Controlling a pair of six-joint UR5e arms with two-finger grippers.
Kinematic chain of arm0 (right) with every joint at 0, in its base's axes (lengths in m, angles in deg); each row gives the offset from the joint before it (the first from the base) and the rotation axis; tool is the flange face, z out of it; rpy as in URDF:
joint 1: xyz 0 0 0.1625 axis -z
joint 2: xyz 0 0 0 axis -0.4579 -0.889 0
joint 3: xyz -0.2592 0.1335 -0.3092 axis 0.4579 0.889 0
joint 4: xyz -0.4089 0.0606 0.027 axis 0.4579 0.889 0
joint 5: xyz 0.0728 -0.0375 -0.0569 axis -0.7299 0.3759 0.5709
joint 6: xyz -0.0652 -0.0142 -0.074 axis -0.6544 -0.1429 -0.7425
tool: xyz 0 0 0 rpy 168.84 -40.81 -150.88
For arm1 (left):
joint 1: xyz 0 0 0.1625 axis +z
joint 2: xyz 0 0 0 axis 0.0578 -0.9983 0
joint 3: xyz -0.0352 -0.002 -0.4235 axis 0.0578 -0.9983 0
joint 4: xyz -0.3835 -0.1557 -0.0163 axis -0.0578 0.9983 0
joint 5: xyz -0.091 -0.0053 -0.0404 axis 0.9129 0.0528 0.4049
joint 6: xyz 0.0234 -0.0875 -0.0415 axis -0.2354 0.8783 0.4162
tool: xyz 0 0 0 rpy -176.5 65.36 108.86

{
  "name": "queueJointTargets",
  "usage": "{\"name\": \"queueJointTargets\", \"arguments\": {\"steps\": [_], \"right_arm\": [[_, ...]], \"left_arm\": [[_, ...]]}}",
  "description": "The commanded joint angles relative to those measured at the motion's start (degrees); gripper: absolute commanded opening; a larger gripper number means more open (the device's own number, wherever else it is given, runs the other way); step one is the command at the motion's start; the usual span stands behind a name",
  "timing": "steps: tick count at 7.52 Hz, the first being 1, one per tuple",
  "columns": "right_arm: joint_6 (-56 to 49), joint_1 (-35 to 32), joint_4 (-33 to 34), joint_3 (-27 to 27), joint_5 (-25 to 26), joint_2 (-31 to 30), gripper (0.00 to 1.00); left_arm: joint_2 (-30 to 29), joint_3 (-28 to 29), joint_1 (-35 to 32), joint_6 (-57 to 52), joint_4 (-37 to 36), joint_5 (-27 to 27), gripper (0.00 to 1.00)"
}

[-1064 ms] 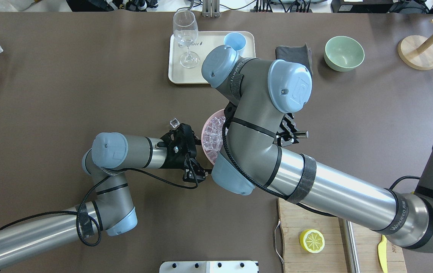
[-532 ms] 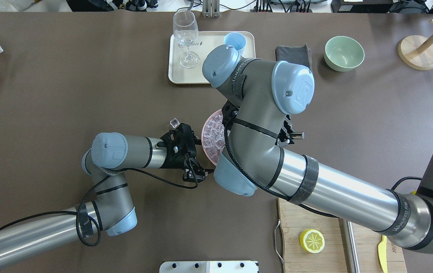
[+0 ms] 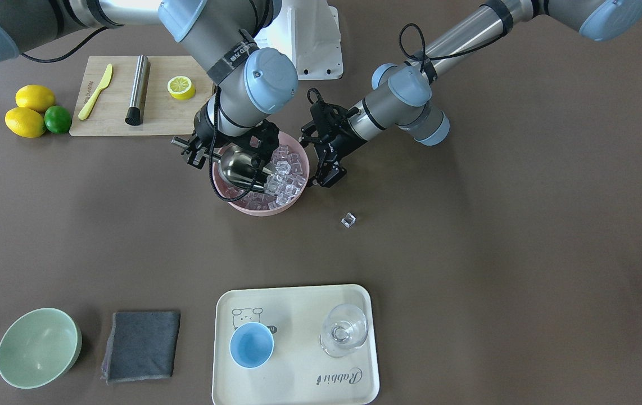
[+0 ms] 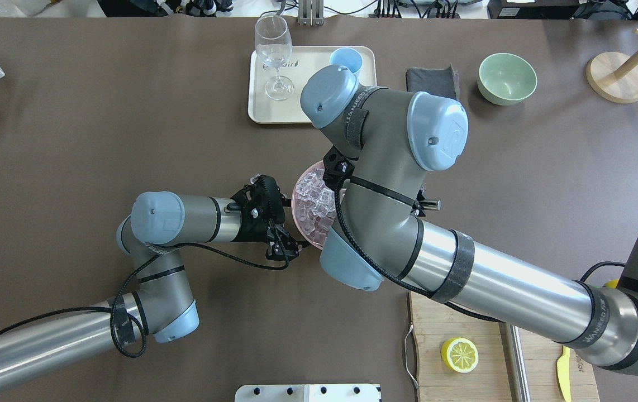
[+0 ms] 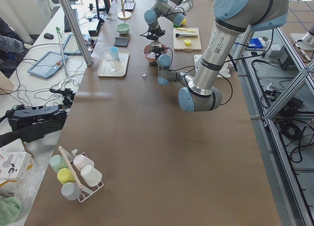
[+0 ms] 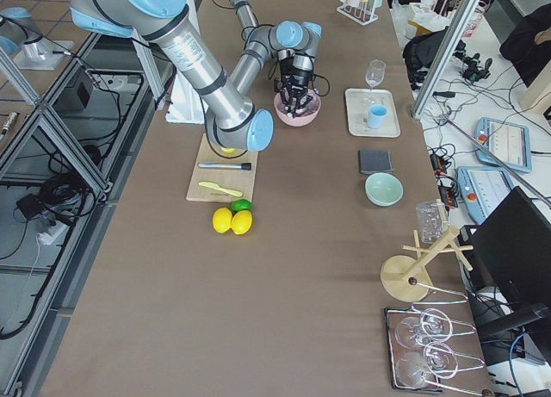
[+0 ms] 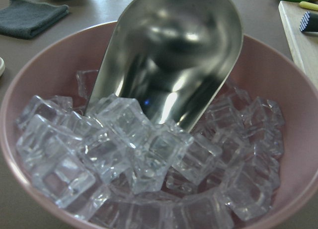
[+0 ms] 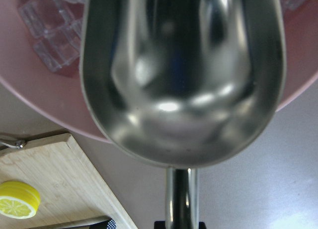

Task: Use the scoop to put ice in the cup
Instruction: 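Push the scoop into the ice cubes and scoop them with the right gripper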

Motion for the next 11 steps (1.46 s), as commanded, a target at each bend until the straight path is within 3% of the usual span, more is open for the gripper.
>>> {"name": "queueJointTargets", "arguments": {"steps": [1,7,11], "right_arm": [[0.5,-0.1,-0.8,-5.2,-0.3,-3.7,0.00],[5.5,-0.1,-8.7,-9.5,-1.5,-9.5,0.00],[7.0,-0.4,-8.9,-11.5,-2.9,-9.7,0.00]], "left_arm": [[-0.1,0.3,-0.4,1.4,0.0,-1.3,0.98],[-0.2,0.3,-0.3,1.8,-0.1,-1.5,0.98],[-0.4,0.3,-0.3,1.8,-0.4,-1.5,0.98]]}}
